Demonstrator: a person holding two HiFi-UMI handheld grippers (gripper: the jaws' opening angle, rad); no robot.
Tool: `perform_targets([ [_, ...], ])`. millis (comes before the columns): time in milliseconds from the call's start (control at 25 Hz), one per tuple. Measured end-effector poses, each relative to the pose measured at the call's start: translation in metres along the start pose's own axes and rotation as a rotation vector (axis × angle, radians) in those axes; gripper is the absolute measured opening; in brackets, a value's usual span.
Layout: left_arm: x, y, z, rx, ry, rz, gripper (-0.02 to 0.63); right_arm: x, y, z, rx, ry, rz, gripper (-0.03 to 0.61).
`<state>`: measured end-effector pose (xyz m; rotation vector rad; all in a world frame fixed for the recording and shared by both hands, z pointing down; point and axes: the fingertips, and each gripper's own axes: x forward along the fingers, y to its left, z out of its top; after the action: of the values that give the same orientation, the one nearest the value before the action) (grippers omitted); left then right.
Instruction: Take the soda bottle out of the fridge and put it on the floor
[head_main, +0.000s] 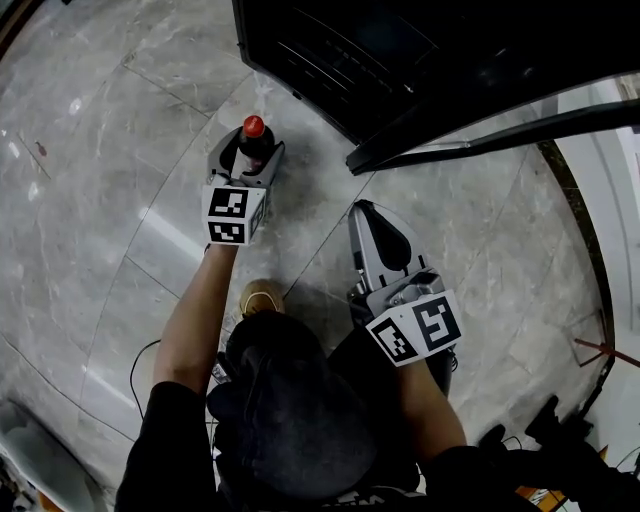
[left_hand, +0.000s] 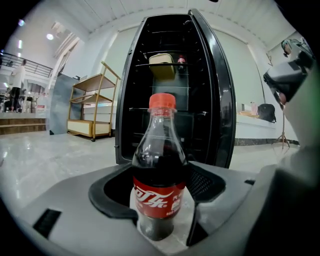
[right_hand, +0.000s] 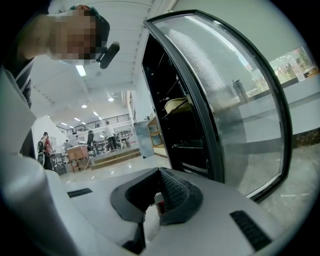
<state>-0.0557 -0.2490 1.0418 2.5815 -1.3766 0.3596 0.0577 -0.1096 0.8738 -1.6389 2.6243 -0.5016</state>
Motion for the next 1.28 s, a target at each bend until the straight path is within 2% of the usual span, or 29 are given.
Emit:
perform_targets([
  [400, -0.010, -0.007, -0.005, 0.020, -0.028, 0.012, 0.313, -0.004, 0.007, 0.002, -0.003, 0.002, 0.007, 0.023],
  [840, -0.015, -0.010, -0.011, 0.031, -0.004, 0.021, 0.316, -0.010, 0.014, 0.006, 0.010, -0.003, 0.011, 0.023],
  [1040, -0.022, -0.011, -0.009, 0.026, -0.002, 0.027, 0.393, -0.009, 0.018, 0.009, 0.013, -0.012, 0.025, 0.023],
  [1280, -0.054, -0.021, 0.007, 0.005, -0.003, 0.010, 0.397, -0.010, 0.020, 0.009, -0.006, -0.014, 0.028, 0.023],
])
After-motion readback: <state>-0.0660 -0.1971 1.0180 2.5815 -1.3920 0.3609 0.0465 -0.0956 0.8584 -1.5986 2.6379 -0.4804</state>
